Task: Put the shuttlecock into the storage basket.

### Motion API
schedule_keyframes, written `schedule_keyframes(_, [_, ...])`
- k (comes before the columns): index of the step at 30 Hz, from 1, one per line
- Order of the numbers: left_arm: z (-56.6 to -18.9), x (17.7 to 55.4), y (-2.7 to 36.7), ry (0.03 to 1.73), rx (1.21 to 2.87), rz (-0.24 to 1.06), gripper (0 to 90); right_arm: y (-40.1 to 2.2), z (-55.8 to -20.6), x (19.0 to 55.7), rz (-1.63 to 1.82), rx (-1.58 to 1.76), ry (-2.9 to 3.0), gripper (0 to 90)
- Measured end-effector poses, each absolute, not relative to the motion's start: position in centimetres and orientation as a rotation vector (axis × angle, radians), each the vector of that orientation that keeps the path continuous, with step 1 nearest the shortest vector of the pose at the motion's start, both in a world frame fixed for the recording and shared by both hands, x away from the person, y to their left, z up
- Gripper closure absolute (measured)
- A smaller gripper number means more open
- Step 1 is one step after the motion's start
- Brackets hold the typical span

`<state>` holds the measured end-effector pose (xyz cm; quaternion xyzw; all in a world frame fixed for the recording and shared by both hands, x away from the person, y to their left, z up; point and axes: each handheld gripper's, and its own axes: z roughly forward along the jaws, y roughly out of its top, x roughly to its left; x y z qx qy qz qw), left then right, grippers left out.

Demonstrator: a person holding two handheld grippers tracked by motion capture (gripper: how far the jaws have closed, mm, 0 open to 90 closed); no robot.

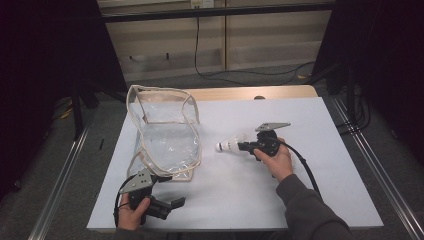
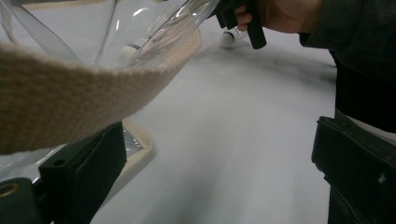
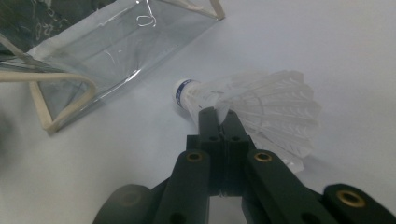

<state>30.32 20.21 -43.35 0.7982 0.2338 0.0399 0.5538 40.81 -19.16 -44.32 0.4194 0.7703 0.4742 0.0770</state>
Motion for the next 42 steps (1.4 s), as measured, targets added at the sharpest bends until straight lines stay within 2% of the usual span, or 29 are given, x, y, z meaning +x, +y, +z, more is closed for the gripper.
schedule_keyframes(11, [-43.34, 30.32, 20.23, 0.553, 1.887, 0.096, 3.3, -18.97, -44.51, 40.75, 1.395, 1.236, 2.317, 87.0])
schedule_keyframes(22, [-43.33, 30.31, 20.23, 0.552, 1.889, 0.096, 3.2, -19.19, -44.65, 40.67, 1.359, 1.224, 2.297, 79.7])
schedule_keyframes(34, [-43.33, 30.31, 20.24, 0.551, 1.888, 0.093, 3.2, -19.36, -44.58, 40.44, 1.337, 1.210, 2.269, 65.3])
schedule_keyframes(42, [-43.33, 30.31, 20.24, 0.550, 1.890, 0.092, 3.2, -19.92, -44.24, 40.13, 1.352, 1.224, 2.241, 49.2])
